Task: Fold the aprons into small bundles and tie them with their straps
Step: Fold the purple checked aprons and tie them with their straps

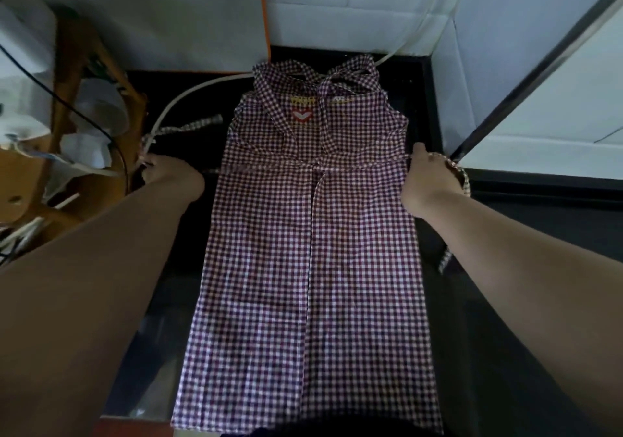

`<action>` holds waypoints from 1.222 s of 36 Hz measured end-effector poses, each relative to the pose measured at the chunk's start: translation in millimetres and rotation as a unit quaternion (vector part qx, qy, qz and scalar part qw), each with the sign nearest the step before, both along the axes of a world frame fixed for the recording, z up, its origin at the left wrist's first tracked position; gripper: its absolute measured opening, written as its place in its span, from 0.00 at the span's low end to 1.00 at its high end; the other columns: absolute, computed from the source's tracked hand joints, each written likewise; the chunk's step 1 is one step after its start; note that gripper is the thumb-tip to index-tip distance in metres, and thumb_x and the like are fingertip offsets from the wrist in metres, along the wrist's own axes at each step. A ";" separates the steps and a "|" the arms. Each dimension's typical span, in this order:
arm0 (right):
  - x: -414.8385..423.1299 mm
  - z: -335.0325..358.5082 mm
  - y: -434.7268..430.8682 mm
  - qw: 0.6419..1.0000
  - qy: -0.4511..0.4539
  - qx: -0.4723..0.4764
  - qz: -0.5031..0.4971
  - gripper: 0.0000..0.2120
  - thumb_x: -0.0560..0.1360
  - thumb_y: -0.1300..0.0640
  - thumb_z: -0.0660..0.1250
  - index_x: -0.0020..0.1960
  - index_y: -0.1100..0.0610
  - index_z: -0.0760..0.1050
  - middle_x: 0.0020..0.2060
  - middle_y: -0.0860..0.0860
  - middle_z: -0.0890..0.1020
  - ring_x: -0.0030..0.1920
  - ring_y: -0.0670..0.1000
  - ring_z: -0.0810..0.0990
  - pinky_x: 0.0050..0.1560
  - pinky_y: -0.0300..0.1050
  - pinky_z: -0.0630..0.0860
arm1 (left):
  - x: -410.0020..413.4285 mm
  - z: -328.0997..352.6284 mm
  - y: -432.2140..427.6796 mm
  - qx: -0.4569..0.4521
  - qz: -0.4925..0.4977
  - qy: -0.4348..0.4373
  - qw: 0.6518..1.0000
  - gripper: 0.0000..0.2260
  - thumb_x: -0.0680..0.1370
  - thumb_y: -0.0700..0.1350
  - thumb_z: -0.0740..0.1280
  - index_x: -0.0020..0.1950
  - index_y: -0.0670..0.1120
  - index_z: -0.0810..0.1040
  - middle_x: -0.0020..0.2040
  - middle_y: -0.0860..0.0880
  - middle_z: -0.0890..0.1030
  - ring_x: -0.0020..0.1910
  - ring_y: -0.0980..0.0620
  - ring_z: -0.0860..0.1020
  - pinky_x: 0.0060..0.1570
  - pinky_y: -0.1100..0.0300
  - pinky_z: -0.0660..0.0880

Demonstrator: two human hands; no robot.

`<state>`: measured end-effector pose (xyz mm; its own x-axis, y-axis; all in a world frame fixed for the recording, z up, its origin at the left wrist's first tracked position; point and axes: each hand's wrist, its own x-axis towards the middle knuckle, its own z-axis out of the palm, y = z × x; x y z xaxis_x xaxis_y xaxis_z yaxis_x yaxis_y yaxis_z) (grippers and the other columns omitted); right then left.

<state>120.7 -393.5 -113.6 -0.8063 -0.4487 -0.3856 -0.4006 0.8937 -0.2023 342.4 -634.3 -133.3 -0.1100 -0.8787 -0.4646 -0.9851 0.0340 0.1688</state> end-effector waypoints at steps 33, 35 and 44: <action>58.0 -29.7 -32.9 0.992 0.027 -0.017 0.119 0.24 0.80 0.45 0.58 0.72 0.54 0.63 0.65 0.57 0.70 0.61 0.61 0.73 0.55 0.52 0.72 | -24.4 -14.0 69.3 -0.173 -0.324 -0.056 0.928 0.34 0.78 0.62 0.61 0.78 0.49 0.53 0.77 0.41 0.50 0.75 0.39 0.53 0.70 0.41 0.56; 73.6 -29.1 -21.8 0.984 -0.038 -0.034 0.173 0.19 0.79 0.43 0.58 0.62 0.55 0.74 0.60 0.54 0.74 0.59 0.56 0.74 0.55 0.47 0.71 | -14.8 -19.7 80.0 -0.151 -0.330 0.011 0.932 0.22 0.80 0.54 0.60 0.71 0.46 0.65 0.71 0.41 0.61 0.68 0.41 0.64 0.61 0.46 0.68; 127.4 -45.8 28.5 0.976 -0.035 0.020 0.214 0.34 0.76 0.35 0.58 0.76 0.47 0.55 0.78 0.54 0.49 0.77 0.55 0.49 0.75 0.54 0.47 | 57.2 -34.9 115.6 -0.041 -0.393 0.108 0.912 0.25 0.81 0.55 0.58 0.76 0.49 0.62 0.75 0.48 0.59 0.73 0.47 0.58 0.73 0.52 0.54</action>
<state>248.1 -365.0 -159.4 -0.5194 -0.7217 -0.4576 -0.7253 0.6555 -0.2106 399.6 -518.7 -168.3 -0.8023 -0.5199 -0.2934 -0.5949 0.7371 0.3207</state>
